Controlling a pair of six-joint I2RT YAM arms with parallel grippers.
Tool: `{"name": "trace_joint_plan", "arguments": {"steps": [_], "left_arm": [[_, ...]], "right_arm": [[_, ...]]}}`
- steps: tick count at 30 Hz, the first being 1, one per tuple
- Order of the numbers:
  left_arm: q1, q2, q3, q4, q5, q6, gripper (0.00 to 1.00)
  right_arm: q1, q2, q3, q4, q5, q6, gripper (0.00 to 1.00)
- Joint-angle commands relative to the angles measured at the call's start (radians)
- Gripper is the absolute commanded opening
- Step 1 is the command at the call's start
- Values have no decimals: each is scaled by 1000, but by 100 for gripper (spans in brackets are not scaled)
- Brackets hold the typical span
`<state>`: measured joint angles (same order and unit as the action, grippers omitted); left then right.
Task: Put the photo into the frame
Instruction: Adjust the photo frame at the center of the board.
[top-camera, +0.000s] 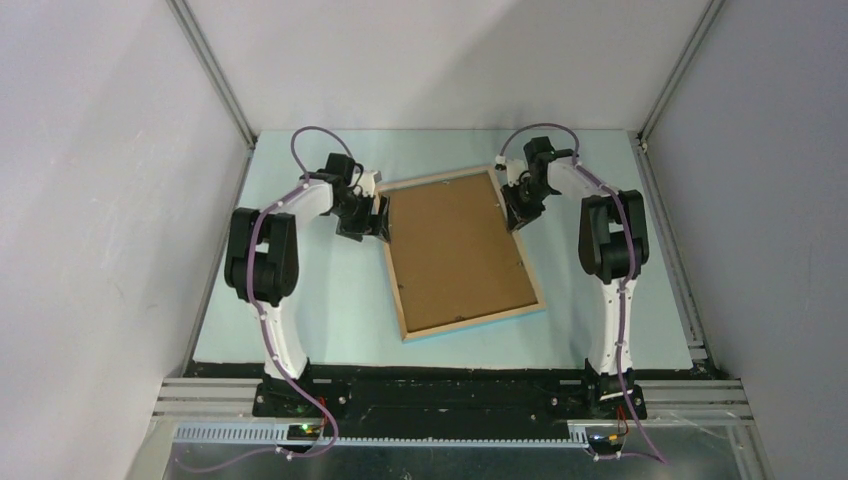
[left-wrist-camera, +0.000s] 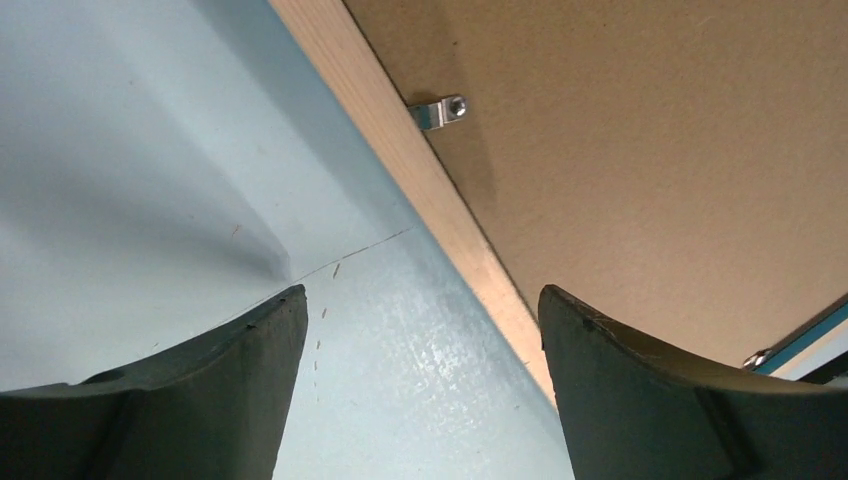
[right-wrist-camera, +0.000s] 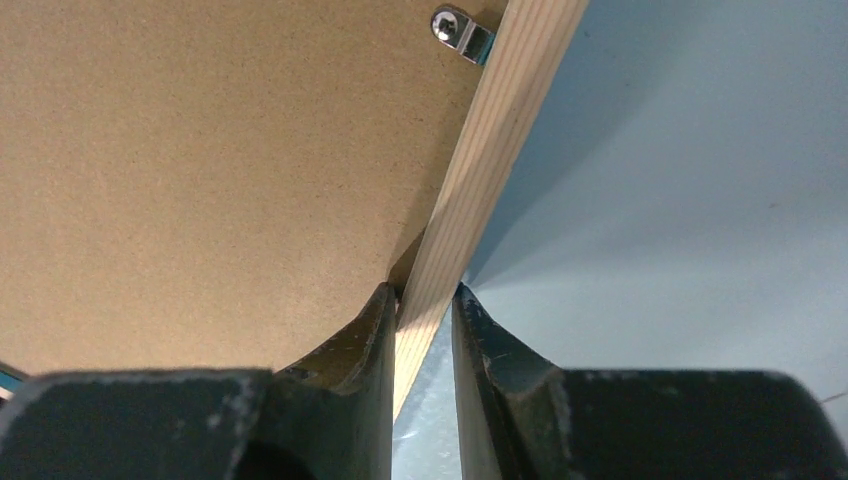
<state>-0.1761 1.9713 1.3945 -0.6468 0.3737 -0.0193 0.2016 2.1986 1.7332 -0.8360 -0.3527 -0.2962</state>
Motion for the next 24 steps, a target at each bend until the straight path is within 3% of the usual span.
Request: {"name": "trace_joint_plan", "arguments": {"steps": [1,8,13,18,24], "left_arm": [[9,-99,22,-13,-37,98,89],[7,-145,16,-12,-92,156,91],[7,-151,16,-13,-118,172,99],[7,-133,17,-13,-144,178,100],[6,-116,24,-17,-167,173,100]], "right_arm": [[-6,30,94,-100,-9,-230,0],[13,121,217,-201,1,-420,0],[26,215,430,-310,-30,-521,0],[72,291,569,-349,-30,-650,0],[136,330,614,-359,-30,-757,0]]}}
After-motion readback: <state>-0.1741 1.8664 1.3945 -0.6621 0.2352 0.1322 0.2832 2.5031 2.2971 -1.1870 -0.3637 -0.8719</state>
